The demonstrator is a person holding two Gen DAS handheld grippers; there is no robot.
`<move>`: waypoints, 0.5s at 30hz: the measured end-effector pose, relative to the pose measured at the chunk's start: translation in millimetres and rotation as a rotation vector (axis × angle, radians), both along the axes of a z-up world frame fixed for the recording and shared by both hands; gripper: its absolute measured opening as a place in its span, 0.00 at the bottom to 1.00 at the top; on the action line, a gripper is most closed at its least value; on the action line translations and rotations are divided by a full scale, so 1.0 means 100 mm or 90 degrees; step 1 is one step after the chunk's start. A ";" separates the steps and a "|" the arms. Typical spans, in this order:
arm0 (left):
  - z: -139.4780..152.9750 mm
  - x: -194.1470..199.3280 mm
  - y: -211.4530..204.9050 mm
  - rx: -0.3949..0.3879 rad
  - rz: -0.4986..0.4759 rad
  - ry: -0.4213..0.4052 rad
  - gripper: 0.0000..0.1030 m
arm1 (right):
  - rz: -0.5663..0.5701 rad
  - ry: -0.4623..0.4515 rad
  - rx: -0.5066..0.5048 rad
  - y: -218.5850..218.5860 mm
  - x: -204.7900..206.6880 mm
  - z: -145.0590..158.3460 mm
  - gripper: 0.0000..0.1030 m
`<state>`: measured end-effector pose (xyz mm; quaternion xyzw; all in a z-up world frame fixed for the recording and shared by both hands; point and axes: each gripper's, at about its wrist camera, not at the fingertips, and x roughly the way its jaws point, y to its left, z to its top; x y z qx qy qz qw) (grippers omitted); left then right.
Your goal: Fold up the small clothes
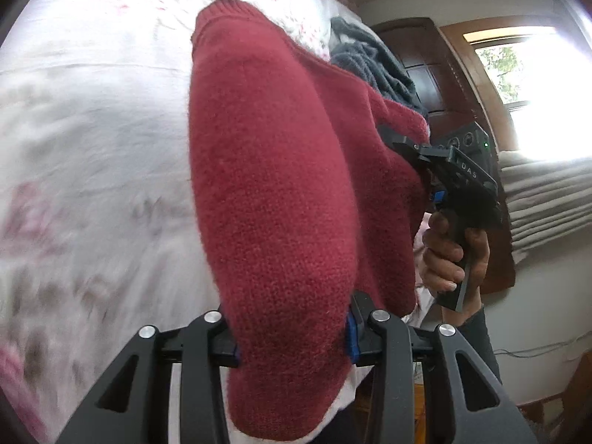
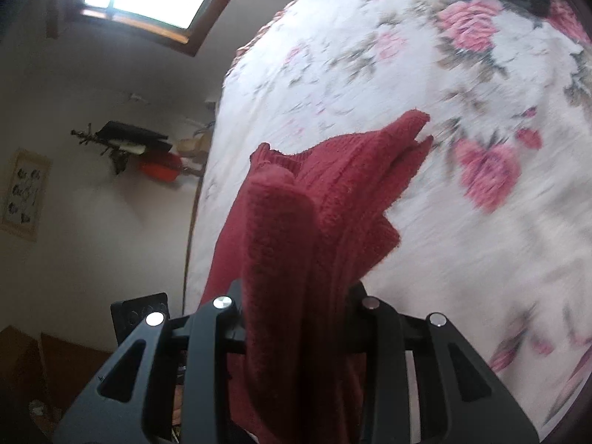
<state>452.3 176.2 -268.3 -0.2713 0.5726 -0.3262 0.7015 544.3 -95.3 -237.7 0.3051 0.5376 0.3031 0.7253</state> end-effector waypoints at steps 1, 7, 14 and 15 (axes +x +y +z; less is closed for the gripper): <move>0.03 -0.14 0.08 0.001 0.004 -0.003 0.38 | 0.006 -0.001 0.001 0.07 -0.07 0.02 0.28; -0.03 -0.76 0.38 -0.002 0.024 0.001 0.38 | 0.038 0.013 0.002 0.45 -0.58 0.01 0.28; -0.45 -1.26 0.56 0.007 0.038 0.024 0.38 | 0.054 0.065 -0.010 0.72 -1.04 -0.39 0.28; -0.51 -1.31 0.58 0.005 0.041 0.030 0.38 | 0.058 0.075 -0.014 0.76 -1.09 -0.48 0.28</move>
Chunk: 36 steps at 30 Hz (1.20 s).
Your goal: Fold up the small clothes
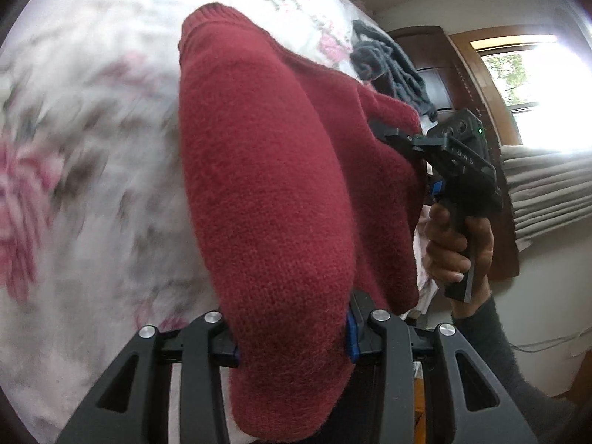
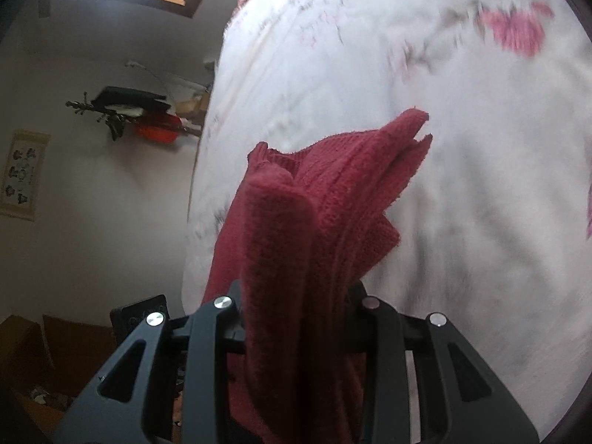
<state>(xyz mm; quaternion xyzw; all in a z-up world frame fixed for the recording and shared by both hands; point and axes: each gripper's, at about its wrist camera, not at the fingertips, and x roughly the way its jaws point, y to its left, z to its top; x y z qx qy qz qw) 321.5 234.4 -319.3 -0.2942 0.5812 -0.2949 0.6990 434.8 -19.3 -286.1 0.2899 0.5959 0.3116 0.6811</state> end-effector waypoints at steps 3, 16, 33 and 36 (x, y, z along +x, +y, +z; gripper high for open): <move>-0.23 -0.14 0.06 -0.001 0.008 0.015 0.38 | 0.008 0.024 -0.009 0.07 -0.11 -0.23 0.28; -0.86 -0.31 0.18 0.032 0.040 0.066 0.59 | -0.001 0.059 -0.040 -0.22 -0.16 -0.87 0.53; -0.62 -0.67 -0.38 0.090 -0.060 -0.043 0.64 | 0.011 -0.084 -0.179 -0.23 -0.68 -0.63 0.00; -0.28 -0.65 -0.37 0.061 -0.086 -0.061 0.62 | 0.002 -0.081 -0.142 -0.34 -0.62 -0.52 0.00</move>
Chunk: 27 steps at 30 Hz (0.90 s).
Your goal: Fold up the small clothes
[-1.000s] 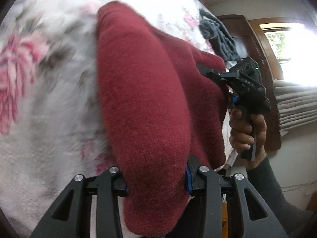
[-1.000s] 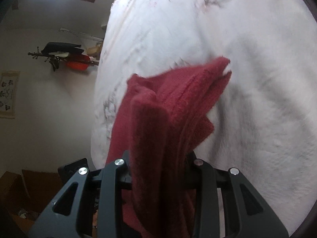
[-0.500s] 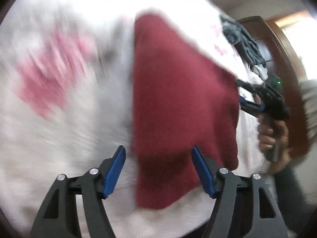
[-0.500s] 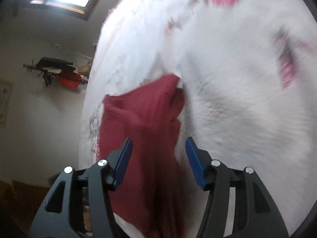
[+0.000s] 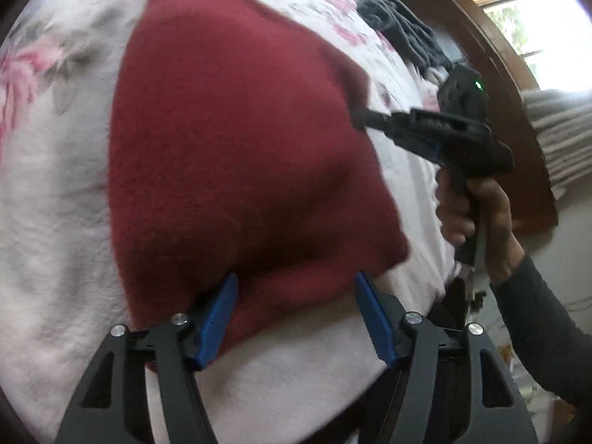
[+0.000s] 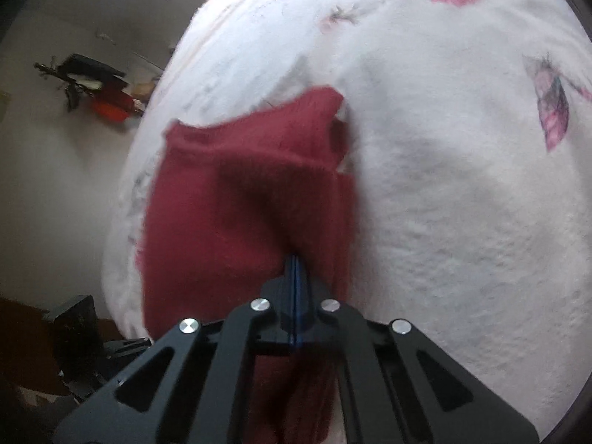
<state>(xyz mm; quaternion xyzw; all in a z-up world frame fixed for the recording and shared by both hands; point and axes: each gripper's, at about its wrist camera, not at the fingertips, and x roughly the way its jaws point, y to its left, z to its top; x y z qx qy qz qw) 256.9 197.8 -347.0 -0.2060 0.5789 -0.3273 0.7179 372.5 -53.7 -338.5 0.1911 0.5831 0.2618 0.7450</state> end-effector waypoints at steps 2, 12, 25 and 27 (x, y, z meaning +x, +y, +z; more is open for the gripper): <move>0.28 0.08 0.11 -0.027 0.000 -0.047 0.63 | -0.004 -0.031 0.033 -0.08 0.00 0.22 0.00; -0.18 1.04 0.36 0.073 0.087 -0.022 0.62 | -0.006 0.010 -0.043 0.15 0.53 -0.09 0.00; 0.11 0.59 0.15 0.154 0.059 -0.087 0.60 | 0.064 0.005 -0.089 0.28 -0.42 0.05 0.00; 0.31 0.38 0.26 0.108 0.070 -0.110 0.60 | 0.057 -0.033 -0.075 0.25 -0.55 0.39 0.03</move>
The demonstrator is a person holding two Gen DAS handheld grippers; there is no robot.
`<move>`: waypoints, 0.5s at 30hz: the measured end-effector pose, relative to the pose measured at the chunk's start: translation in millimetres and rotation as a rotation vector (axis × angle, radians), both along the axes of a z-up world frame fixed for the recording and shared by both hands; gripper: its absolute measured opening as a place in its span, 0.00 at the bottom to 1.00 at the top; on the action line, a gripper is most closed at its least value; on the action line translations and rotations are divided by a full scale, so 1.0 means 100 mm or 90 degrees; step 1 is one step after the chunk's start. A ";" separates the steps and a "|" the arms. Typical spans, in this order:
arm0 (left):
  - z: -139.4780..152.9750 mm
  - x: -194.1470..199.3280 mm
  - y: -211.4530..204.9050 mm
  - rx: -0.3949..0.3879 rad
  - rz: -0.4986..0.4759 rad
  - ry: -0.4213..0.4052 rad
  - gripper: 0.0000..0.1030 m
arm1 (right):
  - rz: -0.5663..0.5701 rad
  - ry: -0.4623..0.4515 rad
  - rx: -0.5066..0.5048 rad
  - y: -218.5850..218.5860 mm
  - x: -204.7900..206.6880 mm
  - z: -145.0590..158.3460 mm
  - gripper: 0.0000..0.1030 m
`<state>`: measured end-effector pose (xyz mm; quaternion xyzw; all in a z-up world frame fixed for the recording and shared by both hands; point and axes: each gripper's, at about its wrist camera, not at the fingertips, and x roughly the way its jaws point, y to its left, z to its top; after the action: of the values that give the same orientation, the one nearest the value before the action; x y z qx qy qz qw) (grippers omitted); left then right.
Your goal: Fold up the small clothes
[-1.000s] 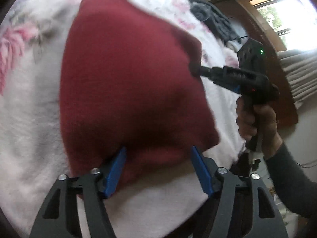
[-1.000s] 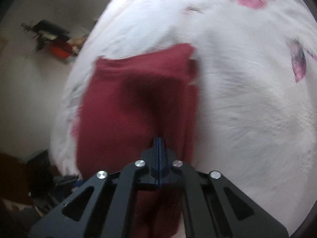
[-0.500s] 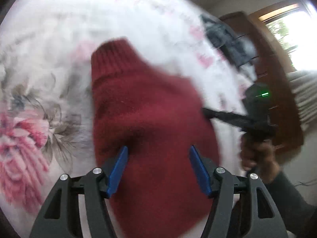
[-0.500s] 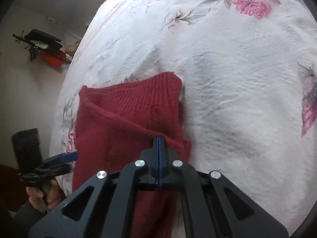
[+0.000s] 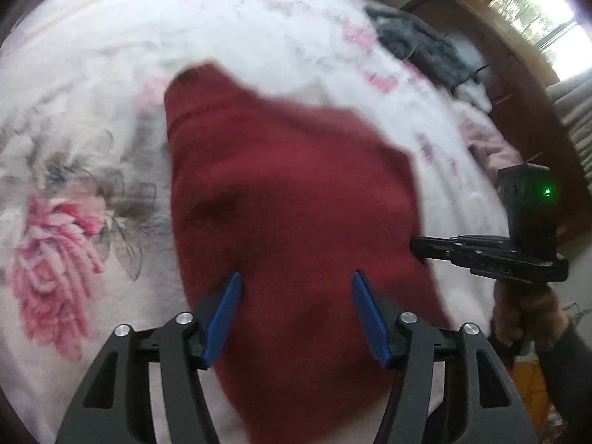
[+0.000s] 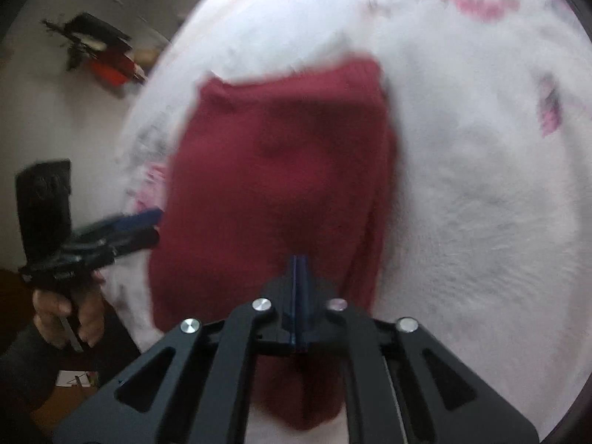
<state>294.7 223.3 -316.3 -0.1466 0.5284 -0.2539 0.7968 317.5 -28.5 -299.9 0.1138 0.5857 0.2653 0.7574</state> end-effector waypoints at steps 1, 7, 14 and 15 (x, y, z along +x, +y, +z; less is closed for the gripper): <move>0.09 -0.12 0.03 -0.013 0.004 -0.018 0.61 | 0.007 -0.013 0.010 -0.01 -0.08 0.14 0.03; -0.34 -0.25 -0.06 0.046 0.014 0.046 0.61 | 0.053 0.037 -0.074 0.13 -0.37 -0.24 0.00; -0.06 -0.62 0.08 -0.014 0.042 0.018 0.74 | 0.016 -0.021 -0.076 0.01 -0.68 0.12 0.03; -0.13 -0.65 0.06 -0.006 0.034 0.030 0.74 | 0.015 -0.017 -0.079 0.01 -0.72 0.11 0.03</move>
<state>229.9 228.9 -329.0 -0.1699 0.5416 -0.2314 0.7901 246.0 -27.8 -288.4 0.0559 0.5919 0.2392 0.7677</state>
